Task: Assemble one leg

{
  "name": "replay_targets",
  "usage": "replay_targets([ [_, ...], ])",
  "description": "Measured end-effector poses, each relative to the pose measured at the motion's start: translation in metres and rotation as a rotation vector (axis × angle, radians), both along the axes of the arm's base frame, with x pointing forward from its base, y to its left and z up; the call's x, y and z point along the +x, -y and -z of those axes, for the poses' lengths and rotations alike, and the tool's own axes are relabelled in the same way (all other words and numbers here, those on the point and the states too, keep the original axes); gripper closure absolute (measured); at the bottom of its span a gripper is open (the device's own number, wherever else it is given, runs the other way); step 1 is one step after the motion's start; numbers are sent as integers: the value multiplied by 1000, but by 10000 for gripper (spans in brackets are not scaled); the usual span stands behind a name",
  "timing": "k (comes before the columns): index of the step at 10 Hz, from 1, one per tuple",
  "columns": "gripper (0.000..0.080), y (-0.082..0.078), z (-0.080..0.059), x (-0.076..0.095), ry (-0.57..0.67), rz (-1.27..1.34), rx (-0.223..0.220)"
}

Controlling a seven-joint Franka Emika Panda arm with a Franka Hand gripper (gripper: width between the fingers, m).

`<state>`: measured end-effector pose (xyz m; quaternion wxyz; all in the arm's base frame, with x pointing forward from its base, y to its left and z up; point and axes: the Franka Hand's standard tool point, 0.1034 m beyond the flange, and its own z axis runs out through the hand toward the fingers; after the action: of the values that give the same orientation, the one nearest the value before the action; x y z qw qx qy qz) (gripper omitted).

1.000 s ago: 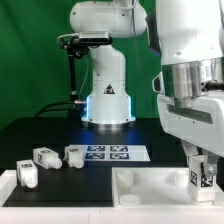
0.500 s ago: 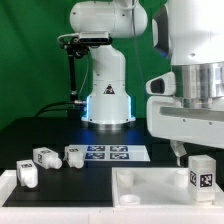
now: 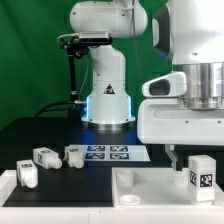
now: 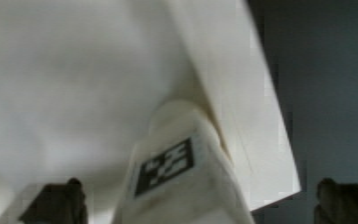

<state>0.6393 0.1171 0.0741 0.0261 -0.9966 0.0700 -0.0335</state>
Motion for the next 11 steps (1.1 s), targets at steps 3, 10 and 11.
replay_targets([
  [3, 287, -3, 1, 0, 6, -29, 0],
  [10, 509, 1, 3, -1, -40, 706, 74],
  [11, 509, -2, 4, -3, -70, 892, 106],
])
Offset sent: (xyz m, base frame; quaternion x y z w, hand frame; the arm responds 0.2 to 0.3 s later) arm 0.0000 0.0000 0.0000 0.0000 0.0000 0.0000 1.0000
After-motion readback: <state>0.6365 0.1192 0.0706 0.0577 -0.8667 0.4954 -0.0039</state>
